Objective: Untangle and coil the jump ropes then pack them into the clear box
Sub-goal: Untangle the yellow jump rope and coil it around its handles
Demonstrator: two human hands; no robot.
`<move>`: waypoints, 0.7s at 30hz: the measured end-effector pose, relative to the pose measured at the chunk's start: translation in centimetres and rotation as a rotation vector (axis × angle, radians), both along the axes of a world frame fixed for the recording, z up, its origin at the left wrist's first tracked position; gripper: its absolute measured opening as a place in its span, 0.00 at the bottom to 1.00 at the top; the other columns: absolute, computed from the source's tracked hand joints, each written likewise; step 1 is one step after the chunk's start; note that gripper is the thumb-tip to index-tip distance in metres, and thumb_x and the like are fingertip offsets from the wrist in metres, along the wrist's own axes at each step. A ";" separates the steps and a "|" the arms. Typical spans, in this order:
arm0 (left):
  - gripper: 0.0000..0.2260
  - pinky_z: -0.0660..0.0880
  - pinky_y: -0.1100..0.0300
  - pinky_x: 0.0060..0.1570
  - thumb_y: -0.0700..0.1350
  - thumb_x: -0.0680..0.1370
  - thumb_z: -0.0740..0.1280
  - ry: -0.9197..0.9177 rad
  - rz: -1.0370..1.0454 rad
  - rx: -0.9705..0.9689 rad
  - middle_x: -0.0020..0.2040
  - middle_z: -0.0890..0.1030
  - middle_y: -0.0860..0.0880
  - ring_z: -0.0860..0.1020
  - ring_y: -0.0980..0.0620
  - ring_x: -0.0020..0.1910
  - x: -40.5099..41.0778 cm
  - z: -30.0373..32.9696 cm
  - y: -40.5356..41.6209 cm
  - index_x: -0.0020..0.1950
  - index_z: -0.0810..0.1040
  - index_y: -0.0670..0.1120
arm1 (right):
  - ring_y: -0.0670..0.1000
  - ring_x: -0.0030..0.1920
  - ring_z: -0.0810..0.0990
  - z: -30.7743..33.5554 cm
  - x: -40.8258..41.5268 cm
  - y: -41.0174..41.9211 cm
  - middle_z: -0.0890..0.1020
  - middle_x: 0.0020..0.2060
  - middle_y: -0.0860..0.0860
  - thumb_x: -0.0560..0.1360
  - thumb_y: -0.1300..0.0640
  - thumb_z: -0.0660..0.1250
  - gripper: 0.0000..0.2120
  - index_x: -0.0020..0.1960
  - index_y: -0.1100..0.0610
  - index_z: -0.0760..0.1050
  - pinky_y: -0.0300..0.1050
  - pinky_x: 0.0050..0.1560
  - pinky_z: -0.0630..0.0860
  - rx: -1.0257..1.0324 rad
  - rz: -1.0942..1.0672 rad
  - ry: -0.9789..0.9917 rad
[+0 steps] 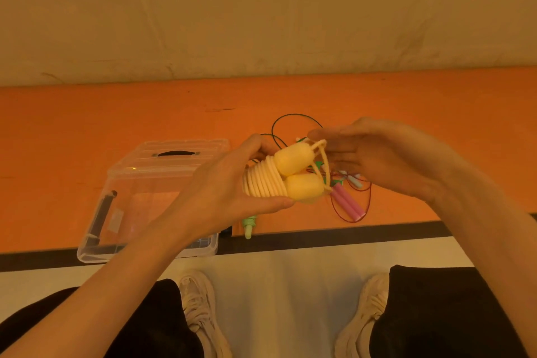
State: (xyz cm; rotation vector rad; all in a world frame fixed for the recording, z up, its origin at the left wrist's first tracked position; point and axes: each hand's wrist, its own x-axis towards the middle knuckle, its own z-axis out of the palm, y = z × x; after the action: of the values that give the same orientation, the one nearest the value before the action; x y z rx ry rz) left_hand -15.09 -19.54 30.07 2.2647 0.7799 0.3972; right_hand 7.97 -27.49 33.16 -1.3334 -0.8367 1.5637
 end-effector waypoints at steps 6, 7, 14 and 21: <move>0.25 0.74 0.54 0.46 0.66 0.66 0.73 0.163 -0.116 0.094 0.51 0.77 0.62 0.76 0.61 0.49 0.9 -0.8 -1.3 0.57 0.69 0.59 | 0.50 0.55 0.78 -0.9 -1.3 0.9 0.84 0.53 0.51 0.66 0.55 0.70 0.17 0.54 0.55 0.80 0.43 0.55 0.68 0.016 -0.200 0.197; 0.24 0.76 0.51 0.46 0.64 0.67 0.74 0.133 -0.130 0.032 0.52 0.78 0.61 0.77 0.61 0.49 1.0 -1.0 -1.4 0.57 0.70 0.59 | 0.49 0.52 0.78 -0.7 -0.4 1.1 0.85 0.48 0.49 0.60 0.56 0.75 0.18 0.49 0.52 0.81 0.41 0.51 0.68 0.041 -0.329 0.257; 0.25 0.76 0.54 0.51 0.64 0.63 0.74 -0.044 -0.046 -0.201 0.52 0.79 0.61 0.77 0.61 0.51 1.5 -0.1 -1.1 0.57 0.72 0.60 | 0.44 0.39 0.82 1.0 5.5 -0.2 0.82 0.35 0.46 0.51 0.63 0.75 0.28 0.50 0.48 0.77 0.39 0.51 0.71 0.104 -0.792 0.440; 0.26 0.77 0.52 0.43 0.70 0.65 0.67 0.002 0.020 -0.022 0.50 0.76 0.63 0.75 0.62 0.48 1.0 -1.4 -0.9 0.61 0.70 0.63 | 0.42 0.43 0.81 0.8 5.2 -0.1 0.84 0.43 0.43 0.66 0.59 0.67 0.18 0.55 0.50 0.75 0.38 0.53 0.71 0.125 -0.468 0.042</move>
State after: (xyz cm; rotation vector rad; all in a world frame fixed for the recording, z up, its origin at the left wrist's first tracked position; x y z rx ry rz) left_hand -14.08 -20.43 28.63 2.2387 0.8052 0.3936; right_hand 13.15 -27.56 33.96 -1.2881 -0.5357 1.1495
